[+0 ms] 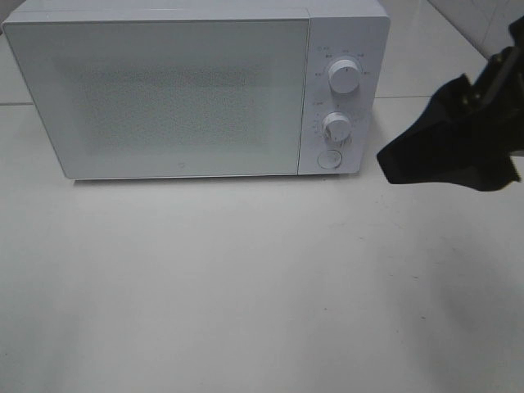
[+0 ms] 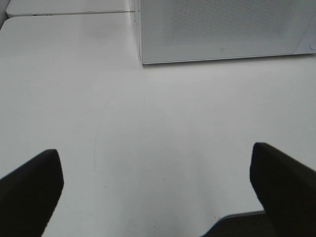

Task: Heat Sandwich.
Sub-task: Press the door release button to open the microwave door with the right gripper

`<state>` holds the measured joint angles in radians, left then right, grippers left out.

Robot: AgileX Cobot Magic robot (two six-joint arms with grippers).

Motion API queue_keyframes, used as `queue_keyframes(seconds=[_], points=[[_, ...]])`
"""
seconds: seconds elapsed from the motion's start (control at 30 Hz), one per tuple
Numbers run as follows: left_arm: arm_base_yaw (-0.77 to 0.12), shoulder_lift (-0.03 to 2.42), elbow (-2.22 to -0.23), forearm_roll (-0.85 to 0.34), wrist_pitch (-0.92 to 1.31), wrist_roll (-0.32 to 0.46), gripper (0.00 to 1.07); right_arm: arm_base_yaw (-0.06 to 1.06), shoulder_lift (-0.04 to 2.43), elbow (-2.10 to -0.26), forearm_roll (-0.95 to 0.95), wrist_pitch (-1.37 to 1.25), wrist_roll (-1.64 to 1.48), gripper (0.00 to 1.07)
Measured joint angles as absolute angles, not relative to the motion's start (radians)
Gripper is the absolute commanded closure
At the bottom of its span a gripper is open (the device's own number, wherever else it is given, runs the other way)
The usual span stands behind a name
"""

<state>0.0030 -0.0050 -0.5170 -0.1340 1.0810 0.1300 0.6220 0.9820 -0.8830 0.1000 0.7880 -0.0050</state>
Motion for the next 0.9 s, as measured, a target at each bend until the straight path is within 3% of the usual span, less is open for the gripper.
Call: queue_keyframes(seconds=[0.23, 0.9], points=[[0.003, -0.005, -0.517, -0.134, 1.081, 0.130, 0.10, 0.622, 0.881, -0.881, 0.097, 0.880, -0.005, 0.31], [0.003, -0.005, -0.517, -0.134, 1.081, 0.130, 0.10, 0.610, 0.457, -0.639, 0.010, 1.032, 0.111, 0.31]])
